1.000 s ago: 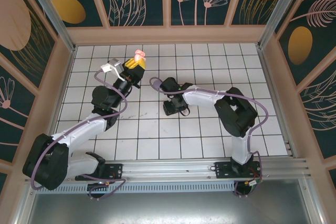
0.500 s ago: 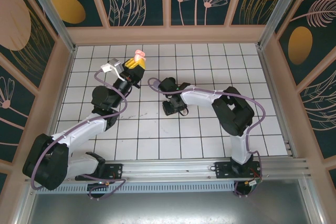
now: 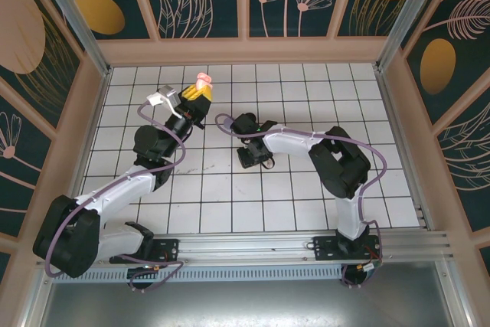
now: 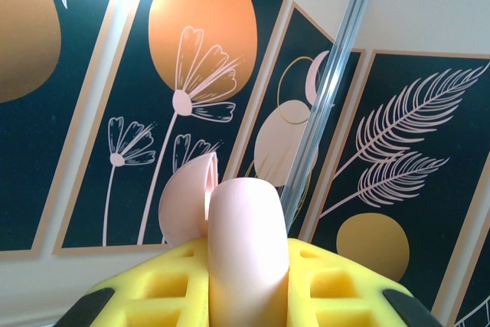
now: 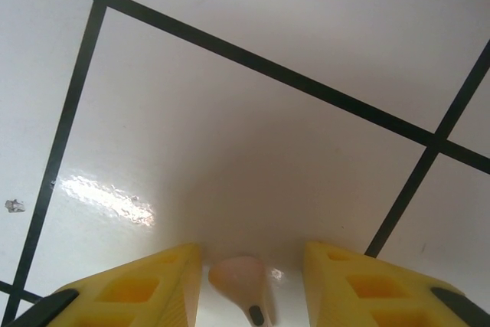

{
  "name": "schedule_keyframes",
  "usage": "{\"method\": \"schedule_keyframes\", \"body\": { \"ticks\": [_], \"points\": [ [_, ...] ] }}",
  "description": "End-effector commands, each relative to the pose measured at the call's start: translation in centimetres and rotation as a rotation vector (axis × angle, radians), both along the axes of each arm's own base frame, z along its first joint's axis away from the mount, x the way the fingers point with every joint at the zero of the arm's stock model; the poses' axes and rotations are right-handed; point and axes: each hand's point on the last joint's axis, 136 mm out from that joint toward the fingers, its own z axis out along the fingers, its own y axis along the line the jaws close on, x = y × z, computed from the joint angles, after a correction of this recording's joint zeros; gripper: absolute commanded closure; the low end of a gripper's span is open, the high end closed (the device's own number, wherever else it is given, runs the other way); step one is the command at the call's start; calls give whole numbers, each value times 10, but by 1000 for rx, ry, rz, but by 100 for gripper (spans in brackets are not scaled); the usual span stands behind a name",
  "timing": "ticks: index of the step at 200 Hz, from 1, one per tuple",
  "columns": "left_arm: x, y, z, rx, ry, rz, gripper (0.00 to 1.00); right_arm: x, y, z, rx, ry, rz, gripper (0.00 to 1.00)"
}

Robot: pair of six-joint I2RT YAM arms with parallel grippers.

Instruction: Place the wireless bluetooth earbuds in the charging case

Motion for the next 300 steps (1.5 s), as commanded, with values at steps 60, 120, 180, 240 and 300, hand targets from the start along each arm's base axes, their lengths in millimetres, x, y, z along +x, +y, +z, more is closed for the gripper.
{"method": "schedule_keyframes", "body": {
  "ticks": [60, 120, 180, 240, 300],
  "points": [
    [-5, 2, 13, -21, -35, 4, 100, -12, -6, -5, -23, 18, 5, 66],
    [-4, 2, 13, -24, -31, 4, 100, -12, -4, 4, -3, -1, -13, 76],
    [-2, 5, 12, -26, -29, 23, 100, -4, -6, 31, 39, -71, -61, 81],
    [-2, 5, 10, -9, -48, 37, 100, 9, -9, 75, 90, -176, -117, 83],
    [-18, 5, -10, 89, -203, 70, 100, 29, -6, 169, 234, -341, -173, 83]
  ]
}}
